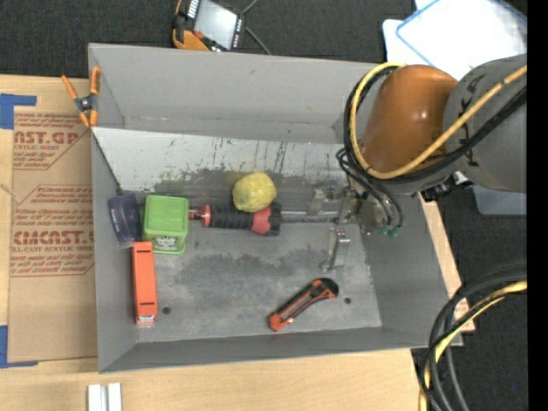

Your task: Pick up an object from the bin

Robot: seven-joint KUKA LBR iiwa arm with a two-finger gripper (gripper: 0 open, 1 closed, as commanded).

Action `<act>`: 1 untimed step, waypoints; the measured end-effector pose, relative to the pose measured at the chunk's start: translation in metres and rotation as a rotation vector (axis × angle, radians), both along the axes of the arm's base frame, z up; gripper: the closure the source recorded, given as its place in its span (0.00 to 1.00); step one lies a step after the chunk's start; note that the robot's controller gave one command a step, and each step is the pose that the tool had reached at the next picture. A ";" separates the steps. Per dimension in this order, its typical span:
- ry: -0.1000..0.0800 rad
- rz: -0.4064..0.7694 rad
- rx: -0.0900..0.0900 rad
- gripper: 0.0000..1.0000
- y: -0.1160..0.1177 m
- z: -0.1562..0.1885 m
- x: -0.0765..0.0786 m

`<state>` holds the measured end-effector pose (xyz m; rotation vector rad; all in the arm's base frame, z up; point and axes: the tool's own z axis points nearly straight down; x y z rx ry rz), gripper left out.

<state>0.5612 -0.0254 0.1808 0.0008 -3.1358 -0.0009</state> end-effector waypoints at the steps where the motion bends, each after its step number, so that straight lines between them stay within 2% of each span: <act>1: -0.008 0.000 -0.001 0.00 0.000 0.005 0.001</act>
Offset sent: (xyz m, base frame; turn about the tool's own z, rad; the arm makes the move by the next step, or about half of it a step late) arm -0.0559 0.0078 -0.1108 -0.4904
